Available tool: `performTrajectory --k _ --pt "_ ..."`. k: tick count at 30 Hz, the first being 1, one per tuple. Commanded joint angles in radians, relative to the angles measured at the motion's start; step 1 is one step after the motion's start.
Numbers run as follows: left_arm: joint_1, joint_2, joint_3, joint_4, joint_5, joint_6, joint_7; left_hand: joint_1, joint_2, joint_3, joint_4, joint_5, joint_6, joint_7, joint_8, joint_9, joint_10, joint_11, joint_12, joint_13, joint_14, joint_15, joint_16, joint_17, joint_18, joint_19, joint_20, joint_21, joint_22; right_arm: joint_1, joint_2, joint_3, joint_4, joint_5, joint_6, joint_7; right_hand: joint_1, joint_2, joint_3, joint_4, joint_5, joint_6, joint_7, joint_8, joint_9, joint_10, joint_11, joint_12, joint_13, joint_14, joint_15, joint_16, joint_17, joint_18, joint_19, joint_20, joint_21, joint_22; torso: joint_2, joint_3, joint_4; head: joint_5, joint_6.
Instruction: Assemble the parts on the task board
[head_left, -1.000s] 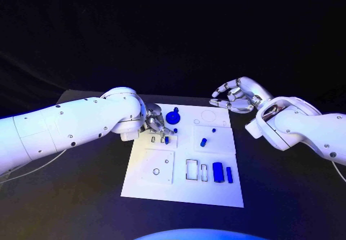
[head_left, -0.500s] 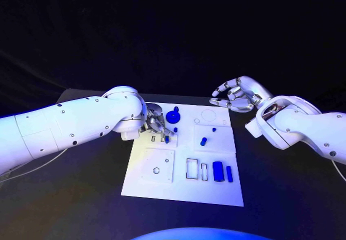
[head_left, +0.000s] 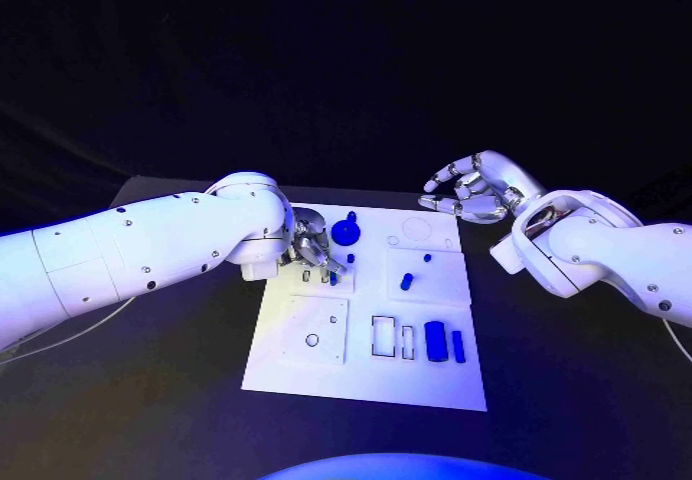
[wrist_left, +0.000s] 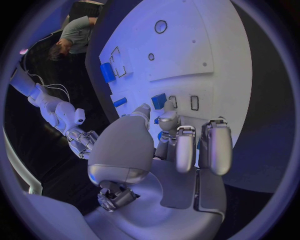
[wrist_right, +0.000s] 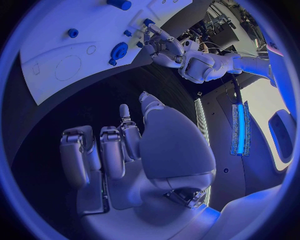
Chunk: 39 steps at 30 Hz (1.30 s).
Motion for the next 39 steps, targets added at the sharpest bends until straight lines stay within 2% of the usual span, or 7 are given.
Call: performTrajectory --k 1,15,21,22,29,34,39 --pt "-0.001 0.005 0.0 -0.001 0.008 0.027 0.003 0.013 -0.001 0.008 0.001 0.005 -0.007 -0.002 0.004 0.002 -0.007 0.0 0.004 0.003 0.106 -0.003 0.004 0.263 -0.015 0.018 0.002 0.006 0.033 -0.001 0.001 0.0 0.0 -0.008 0.013 0.0 -0.013 0.0 0.004 0.001 0.004 -0.001 -0.001 0.004 0.001 -0.005 -0.003 -0.003 0.083 0.093 -0.009 -0.007 0.22 -0.009 0.094 -0.006 -0.003 0.251 0.001 0.0005 -0.0001 -0.001 -0.002" --pt "-0.004 0.009 -0.001 -0.006 0.019 0.027 0.006 0.069 0.013 0.06 0.0 0.004 -0.01 -0.005 -0.001 0.015 -0.011 -0.002 0.005 0.005 0.106 -0.005 0.004 0.263 -0.015 0.017 0.001 0.009 0.038 -0.001 0.0 0.0 0.0 -0.008 0.013 0.0 -0.013 0.002 0.006 0.0 0.007 -0.002 -0.001 0.004 0.002 -0.005 -0.004 -0.004 0.083 0.093 -0.009 -0.007 0.221 -0.009 0.094 -0.007 -0.004 0.251 0.0 0.0007 0.0007 -0.003 -0.005" --pt "-0.004 0.008 -0.001 -0.006 0.029 0.02 0.009 0.148 0.016 0.151 -0.006 0.005 -0.014 -0.007 -0.005 0.024 -0.015 -0.007 0.002 0.006 0.106 -0.009 0.004 0.263 -0.015 0.017 -0.003 0.011 0.042 -0.001 0.0 0.0 0.0 -0.008 0.012 0.0 -0.013 0.003 0.007 0.0 0.008 -0.002 -0.001 0.005 0.003 -0.004 -0.004 -0.003 0.083 0.093 -0.009 -0.007 0.221 -0.009 0.094 -0.007 -0.004 0.251 0.001 0.0007 -0.001 -0.002 -0.008" --pt "-0.004 0.008 -0.001 -0.006 0.031 0.018 0.01 0.184 0.013 0.204 -0.014 0.009 -0.017 -0.011 -0.007 0.028 -0.018 -0.009 -0.001 0.004 0.106 -0.012 0.004 0.263 -0.016 0.017 -0.004 0.012 0.043 -0.001 0.0 0.0 0.001 -0.008 0.012 0.0 -0.013 0.003 0.007 0.0 0.008 -0.002 -0.001 0.005 0.003 -0.004 -0.004 -0.003 0.083 0.093 -0.009 -0.007 0.221 -0.009 0.094 -0.007 -0.004 0.251 0.0 0.0008 -0.0008 -0.003 -0.009" --pt "-0.004 0.004 -0.002 -0.006 0.066 -0.011 0.024 0.186 -0.09 0.508 -0.029 0.006 -0.025 -0.005 0.019 0.084 -0.014 -0.004 -0.014 -0.004 0.106 -0.01 0.004 0.263 -0.017 0.018 -0.003 0.016 0.053 -0.001 -0.001 0.0 0.001 -0.008 0.013 -0.001 -0.011 0.002 0.012 -0.001 0.023 -0.004 -0.002 0.006 0.006 -0.005 -0.005 -0.004 0.082 0.093 -0.01 -0.007 0.219 -0.009 0.093 -0.008 -0.005 0.25 -0.001 0.001 0.0008 -0.005 -0.009" --pt "-0.004 -0.009 -0.002 -0.001 0.114 -0.045 0.03 0.137 -0.125 0.662 -0.096 0.0 -0.042 -0.005 0.059 0.141 -0.017 -0.005 -0.041 -0.03 0.106 -0.003 0.004 0.263 -0.015 0.011 0.002 0.011 0.044 -0.001 -0.003 0.0 0.001 -0.008 0.014 -0.003 -0.011 0.002 0.012 -0.001 0.023 -0.004 -0.002 0.006 0.006 -0.005 -0.005 -0.004 0.082 0.093 -0.01 -0.007 0.219 -0.009 0.093 -0.008 -0.005 0.25 -0.001 0.0008 0.0013 -0.006 -0.008" --pt "-0.004 -0.035 -0.001 0.018 0.145 -0.079 0.032 0.106 -0.135 0.716 -0.132 0.0 -0.044 -0.005 0.076 0.165 -0.014 -0.005 -0.041 -0.031 0.106 -0.006 0.004 0.263 -0.015 0.012 0.001 0.012 0.047 -0.001 -0.007 0.0 0.003 -0.008 0.013 -0.004 -0.011 0.001 0.012 -0.001 0.026 -0.004 -0.002 0.006 0.006 -0.005 -0.005 -0.004 0.082 0.093 -0.01 -0.007 0.219 -0.009 0.094 -0.008 -0.004 0.251 -0.001 0.0009 0.0023 -0.006 -0.006"
